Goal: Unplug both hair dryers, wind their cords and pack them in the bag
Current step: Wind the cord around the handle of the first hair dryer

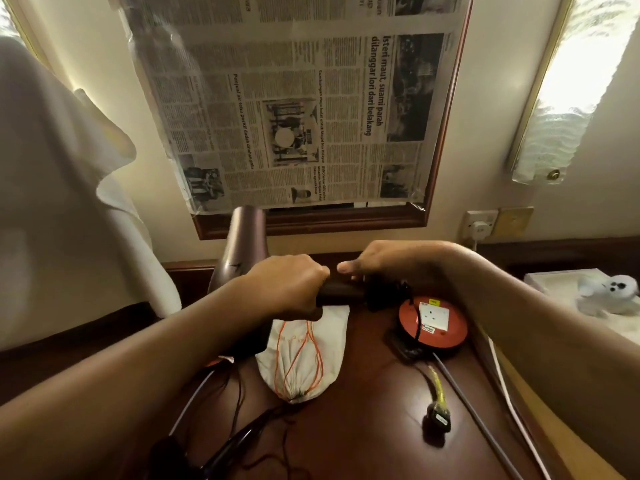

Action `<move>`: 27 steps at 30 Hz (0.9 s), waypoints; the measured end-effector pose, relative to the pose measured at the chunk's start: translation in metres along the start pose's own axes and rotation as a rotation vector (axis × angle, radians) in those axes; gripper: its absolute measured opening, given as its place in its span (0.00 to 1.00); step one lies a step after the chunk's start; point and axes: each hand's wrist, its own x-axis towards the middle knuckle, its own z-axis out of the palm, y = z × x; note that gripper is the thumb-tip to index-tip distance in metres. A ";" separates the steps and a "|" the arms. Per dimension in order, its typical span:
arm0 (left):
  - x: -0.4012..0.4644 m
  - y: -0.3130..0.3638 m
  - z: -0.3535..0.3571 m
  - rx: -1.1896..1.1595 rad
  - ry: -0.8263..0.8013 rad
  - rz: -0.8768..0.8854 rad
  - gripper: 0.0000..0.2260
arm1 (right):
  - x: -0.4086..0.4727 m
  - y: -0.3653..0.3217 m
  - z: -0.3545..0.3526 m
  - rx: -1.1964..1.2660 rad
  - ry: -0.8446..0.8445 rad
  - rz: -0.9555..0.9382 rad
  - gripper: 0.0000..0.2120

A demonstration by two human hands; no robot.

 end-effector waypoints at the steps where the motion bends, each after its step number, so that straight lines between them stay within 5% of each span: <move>1: 0.001 -0.002 0.004 -0.044 -0.009 -0.020 0.10 | -0.002 -0.002 0.007 -0.085 0.077 -0.034 0.21; 5: 0.005 -0.004 0.018 -0.174 -0.075 -0.076 0.10 | -0.005 0.012 0.032 -0.358 0.292 -0.241 0.20; 10: 0.005 0.002 0.039 -0.154 -0.044 -0.040 0.12 | -0.001 0.044 0.054 -0.414 0.471 -0.305 0.19; 15: 0.001 -0.003 0.051 -0.168 0.062 -0.097 0.26 | -0.002 0.056 0.059 -0.374 0.586 -0.341 0.18; 20: -0.023 -0.022 0.087 -0.716 0.658 -0.449 0.36 | 0.002 0.073 0.068 -0.277 0.636 -0.333 0.19; 23: -0.033 -0.023 0.112 -1.190 0.585 -0.647 0.34 | 0.005 0.081 0.072 -0.240 0.653 -0.311 0.18; 27: -0.039 -0.023 0.129 -1.650 0.478 -0.670 0.27 | 0.012 0.083 0.080 -0.235 0.630 -0.283 0.18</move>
